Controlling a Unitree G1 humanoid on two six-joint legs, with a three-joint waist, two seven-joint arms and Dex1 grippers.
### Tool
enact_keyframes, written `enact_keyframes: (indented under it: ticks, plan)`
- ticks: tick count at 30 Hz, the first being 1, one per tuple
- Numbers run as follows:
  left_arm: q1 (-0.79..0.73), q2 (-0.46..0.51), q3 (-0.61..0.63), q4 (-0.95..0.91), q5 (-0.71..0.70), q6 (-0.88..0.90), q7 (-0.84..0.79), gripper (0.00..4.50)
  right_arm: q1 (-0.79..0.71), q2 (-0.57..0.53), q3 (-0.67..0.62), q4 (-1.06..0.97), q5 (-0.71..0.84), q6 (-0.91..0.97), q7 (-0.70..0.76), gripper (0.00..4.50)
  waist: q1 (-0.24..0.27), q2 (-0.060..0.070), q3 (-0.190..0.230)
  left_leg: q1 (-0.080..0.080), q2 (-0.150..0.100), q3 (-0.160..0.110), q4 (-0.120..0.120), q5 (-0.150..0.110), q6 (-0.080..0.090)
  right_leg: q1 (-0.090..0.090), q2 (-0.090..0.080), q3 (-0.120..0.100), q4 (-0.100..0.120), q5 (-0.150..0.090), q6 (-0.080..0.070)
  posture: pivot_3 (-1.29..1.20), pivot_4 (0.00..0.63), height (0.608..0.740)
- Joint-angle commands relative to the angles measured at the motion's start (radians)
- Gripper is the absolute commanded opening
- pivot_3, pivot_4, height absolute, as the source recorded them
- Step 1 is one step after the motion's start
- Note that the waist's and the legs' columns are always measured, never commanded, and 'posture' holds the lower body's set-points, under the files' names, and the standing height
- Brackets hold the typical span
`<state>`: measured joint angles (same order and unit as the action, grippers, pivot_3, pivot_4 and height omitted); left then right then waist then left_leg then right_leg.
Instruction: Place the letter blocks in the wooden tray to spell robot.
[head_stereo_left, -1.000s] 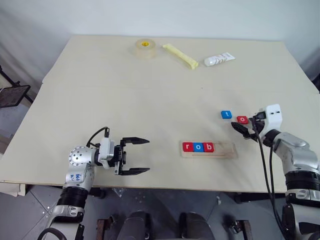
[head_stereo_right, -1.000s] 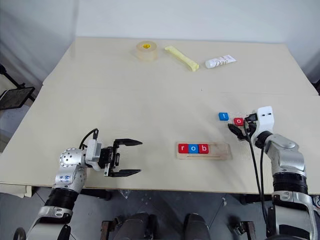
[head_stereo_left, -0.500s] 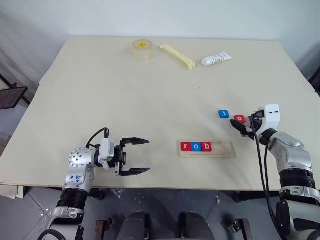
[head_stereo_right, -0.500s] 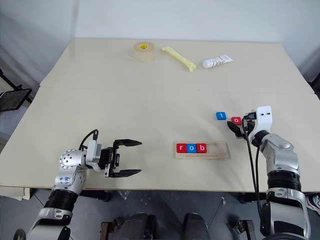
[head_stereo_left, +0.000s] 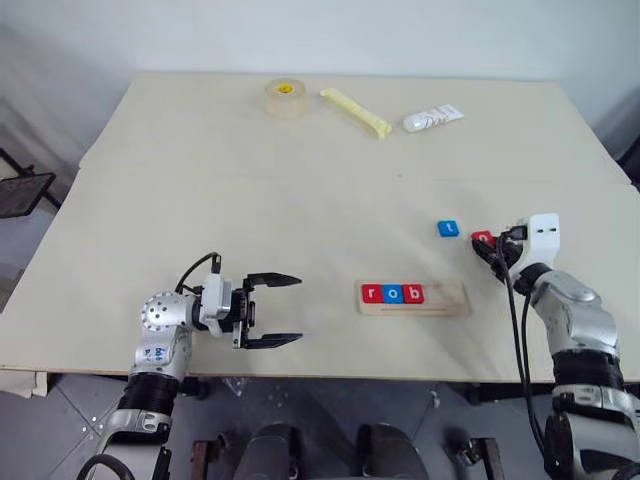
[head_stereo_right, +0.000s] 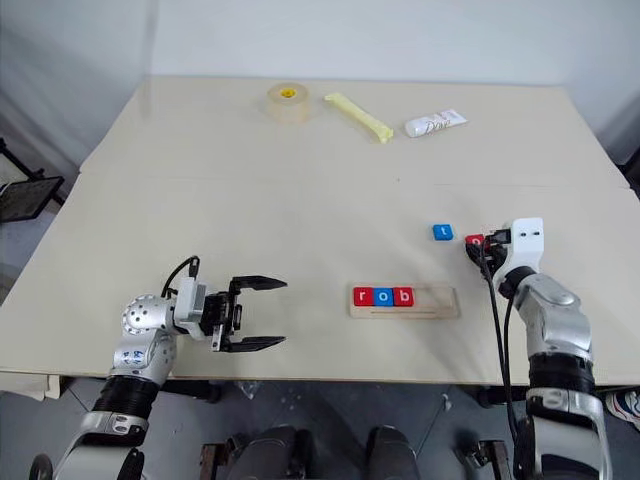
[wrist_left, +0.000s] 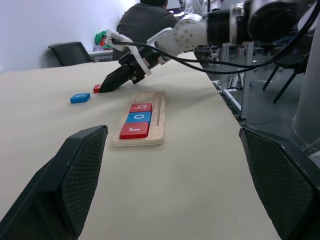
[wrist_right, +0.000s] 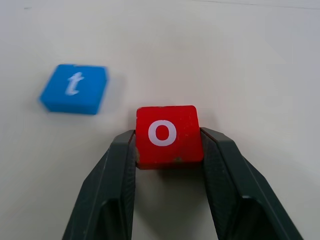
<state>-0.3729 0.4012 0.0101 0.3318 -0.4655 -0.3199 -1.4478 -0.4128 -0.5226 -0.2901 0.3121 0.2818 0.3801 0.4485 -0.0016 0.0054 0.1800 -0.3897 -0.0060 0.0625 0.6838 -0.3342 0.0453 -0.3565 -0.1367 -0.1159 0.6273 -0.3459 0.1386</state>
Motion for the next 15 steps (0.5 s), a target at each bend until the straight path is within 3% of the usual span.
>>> enact_keyframes:
  ticks: [1, 8, 15]
  plan:
    - [-0.001, 0.005, 0.002, -0.004, -0.011, -0.006, -0.018, 4.50, 0.140, 0.011, -0.066, -0.321, 0.038, 0.105, -0.088, 1.45, 0.006, 0.001, 0.000, -0.001, 0.000, -0.001, 0.000, 0.000, 0.000, 0.000, 0.000, 0.000, 0.000, 0.000, 0.000, 0.00, 0.150, 0.740]
    - [0.005, 0.009, 0.005, -0.004, -0.015, 0.004, -0.028, 4.50, 0.393, 0.079, -0.102, -0.708, 0.068, 0.268, -0.201, 1.45, 0.002, 0.001, 0.000, -0.001, 0.000, -0.001, 0.000, 0.000, 0.000, -0.001, 0.001, 0.001, 0.000, 0.000, 0.000, 0.00, 0.150, 0.740]
    - [0.002, 0.001, -0.003, -0.008, -0.013, 0.014, -0.029, 4.50, 0.474, 0.134, -0.120, -0.810, 0.085, 0.327, -0.259, 1.45, 0.001, 0.001, 0.000, 0.000, 0.000, 0.001, 0.000, 0.000, 0.000, 0.000, 0.001, 0.003, -0.001, 0.000, 0.000, 0.00, 0.150, 0.740]
